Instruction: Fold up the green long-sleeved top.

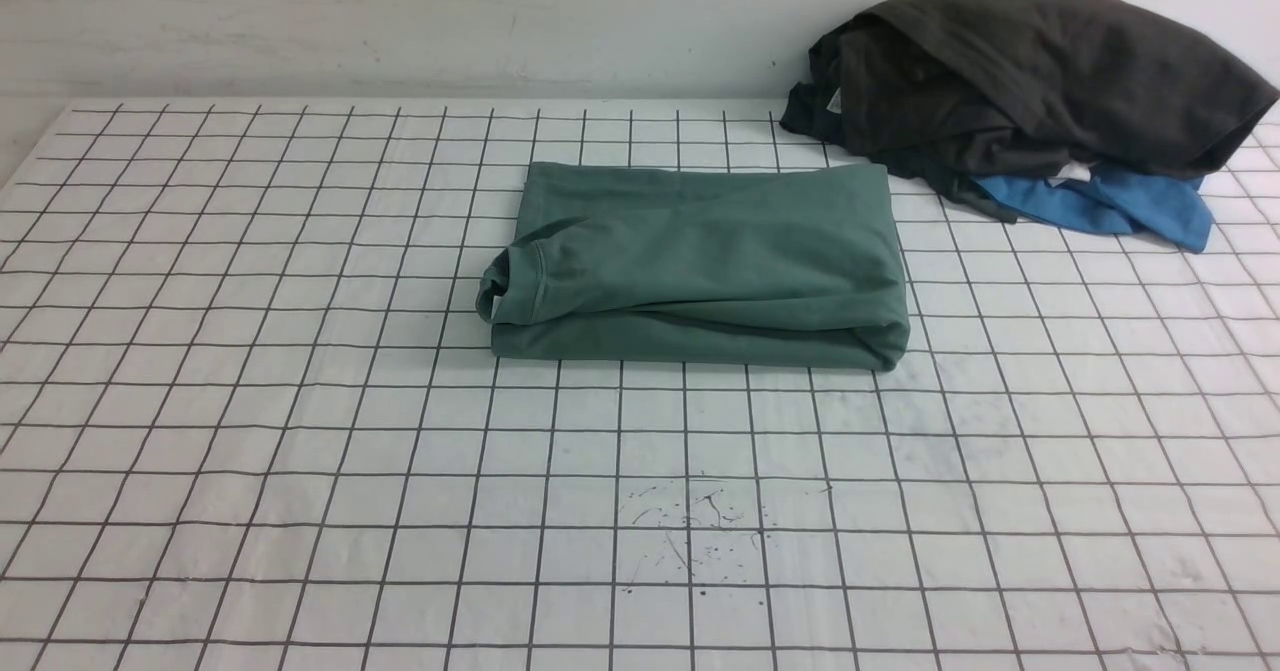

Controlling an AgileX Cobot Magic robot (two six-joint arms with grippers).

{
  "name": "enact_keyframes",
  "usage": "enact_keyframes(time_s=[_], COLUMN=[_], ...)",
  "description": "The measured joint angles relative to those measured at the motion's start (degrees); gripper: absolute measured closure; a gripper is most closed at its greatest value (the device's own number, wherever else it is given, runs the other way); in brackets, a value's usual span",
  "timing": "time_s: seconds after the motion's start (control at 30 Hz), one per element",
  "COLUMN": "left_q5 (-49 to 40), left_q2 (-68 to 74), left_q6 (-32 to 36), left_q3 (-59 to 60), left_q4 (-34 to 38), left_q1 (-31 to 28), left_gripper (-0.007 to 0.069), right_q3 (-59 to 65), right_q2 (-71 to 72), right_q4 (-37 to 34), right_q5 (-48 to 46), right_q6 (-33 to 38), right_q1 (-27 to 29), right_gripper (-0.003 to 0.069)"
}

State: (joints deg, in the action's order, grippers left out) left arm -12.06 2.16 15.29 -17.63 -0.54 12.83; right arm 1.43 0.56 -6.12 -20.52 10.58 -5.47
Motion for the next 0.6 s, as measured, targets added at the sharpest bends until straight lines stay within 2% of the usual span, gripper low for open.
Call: enact_keyframes(time_s=[0.13,0.23,0.5,0.6], left_q5=[0.0,0.0,0.0,0.0], left_q2=[0.0,0.0,0.0,0.0], left_q6=[0.0,0.0,0.0,0.0], left_q3=[0.0,0.0,0.0,0.0], left_q4=[0.0,0.0,0.0,0.0], left_q1=[0.0,0.0,0.0,0.0], left_gripper=[0.0631,0.0631,0.0631,0.0631], right_q3=[-0.1,-0.1,-0.1,-0.1], right_q2=[0.0,0.0,0.0,0.0], right_q4=[0.3,0.4,1.2,4.5], right_q5=[-0.4,-0.4,-0.4,-0.4], right_q6=[-6.7,-8.3,-8.5,-8.5], right_q1=[1.2,3.1,3.6,3.6], right_gripper=[0.0673,0.0673,0.0673,0.0673])
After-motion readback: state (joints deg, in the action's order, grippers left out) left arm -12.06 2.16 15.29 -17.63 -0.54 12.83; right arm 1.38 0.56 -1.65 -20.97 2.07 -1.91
